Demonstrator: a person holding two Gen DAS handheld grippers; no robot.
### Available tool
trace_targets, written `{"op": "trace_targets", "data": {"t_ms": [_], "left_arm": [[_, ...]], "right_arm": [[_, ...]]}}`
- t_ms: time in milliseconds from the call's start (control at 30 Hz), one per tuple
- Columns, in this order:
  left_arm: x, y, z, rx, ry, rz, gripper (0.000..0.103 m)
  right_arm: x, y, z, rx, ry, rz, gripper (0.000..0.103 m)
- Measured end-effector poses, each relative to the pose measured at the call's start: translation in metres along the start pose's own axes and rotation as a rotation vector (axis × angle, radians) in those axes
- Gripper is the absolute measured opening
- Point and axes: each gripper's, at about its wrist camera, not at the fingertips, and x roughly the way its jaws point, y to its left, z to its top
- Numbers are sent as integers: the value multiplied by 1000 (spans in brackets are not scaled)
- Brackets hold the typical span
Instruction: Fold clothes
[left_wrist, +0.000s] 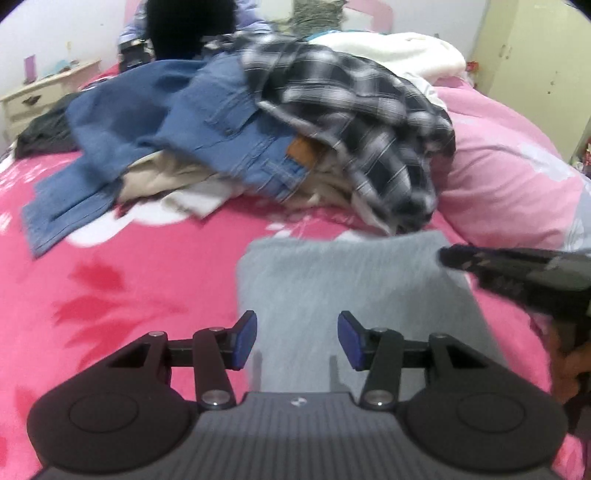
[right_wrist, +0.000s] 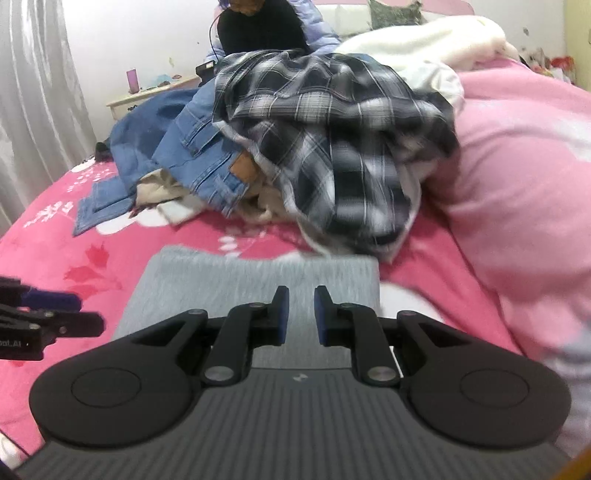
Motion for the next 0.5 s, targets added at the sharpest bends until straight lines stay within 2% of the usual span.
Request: {"op": "trace_targets", "data": {"t_ms": [33, 100, 133, 167, 333, 500], "left_arm": [[13, 0, 1, -11, 31, 4, 48], [41, 2, -2, -35, 110, 24, 47], [46, 2, -6, -24, 124, 42, 47], [52, 3, -10, -13, 137, 61, 48], [42, 6, -7, -7, 117, 57, 47], [49, 3, 9, 53, 40, 49, 47]], "right_arm": [[8, -1, 2, -11, -2, -2, 13], [35, -8, -8, -13, 74, -7, 13], [49, -12, -13, -14, 112, -9, 12], [51, -14, -14, -16, 101, -2, 12], [44, -11, -3, -11, 66, 6, 13], [38, -8, 9, -6, 31, 14, 13]]}}
